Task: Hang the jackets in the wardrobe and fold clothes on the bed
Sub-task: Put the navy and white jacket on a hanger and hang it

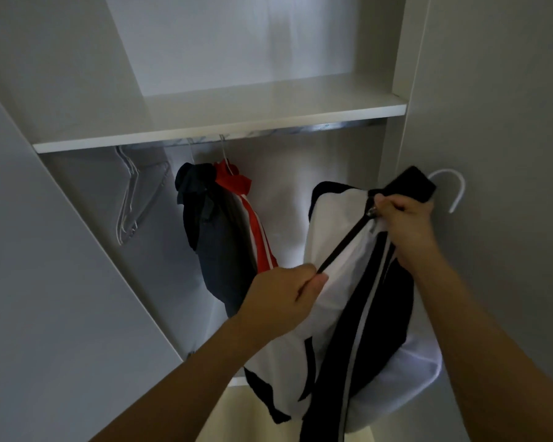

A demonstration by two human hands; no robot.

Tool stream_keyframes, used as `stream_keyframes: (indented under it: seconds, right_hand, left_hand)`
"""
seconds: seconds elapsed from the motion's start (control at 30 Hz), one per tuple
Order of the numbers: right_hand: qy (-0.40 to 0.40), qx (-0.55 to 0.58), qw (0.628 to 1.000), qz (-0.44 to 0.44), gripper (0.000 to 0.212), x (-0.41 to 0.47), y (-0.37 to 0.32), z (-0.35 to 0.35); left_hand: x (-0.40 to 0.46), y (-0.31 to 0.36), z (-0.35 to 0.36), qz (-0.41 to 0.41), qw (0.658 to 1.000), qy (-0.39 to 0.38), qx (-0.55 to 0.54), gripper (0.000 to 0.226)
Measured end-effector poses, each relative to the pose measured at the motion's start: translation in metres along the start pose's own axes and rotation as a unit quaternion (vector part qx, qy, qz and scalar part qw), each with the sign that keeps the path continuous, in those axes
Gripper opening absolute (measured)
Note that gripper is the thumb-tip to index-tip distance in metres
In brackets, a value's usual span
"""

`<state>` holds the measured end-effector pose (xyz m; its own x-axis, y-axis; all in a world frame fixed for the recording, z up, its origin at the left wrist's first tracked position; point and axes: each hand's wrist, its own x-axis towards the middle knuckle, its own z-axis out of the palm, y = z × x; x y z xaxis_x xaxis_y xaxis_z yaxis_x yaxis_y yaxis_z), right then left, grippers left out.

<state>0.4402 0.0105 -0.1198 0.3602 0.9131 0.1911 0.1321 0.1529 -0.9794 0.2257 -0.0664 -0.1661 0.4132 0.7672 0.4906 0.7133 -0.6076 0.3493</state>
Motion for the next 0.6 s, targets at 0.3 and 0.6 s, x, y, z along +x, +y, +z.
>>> stream_keyframes:
  seconds: [0.3,0.6]
  right_hand:
    - [-0.214,-0.002,0.974,-0.075,0.022,-0.032,-0.011,0.037]
    - [-0.16,-0.052,0.983,-0.077,0.019,-0.034,0.001,0.027]
  left_hand:
    - [0.044,0.001,-0.006,-0.177,0.965,-0.082,-0.172,0.029]
    - [0.029,-0.02,-0.022,-0.16,0.955,-0.219,-0.122,0.031]
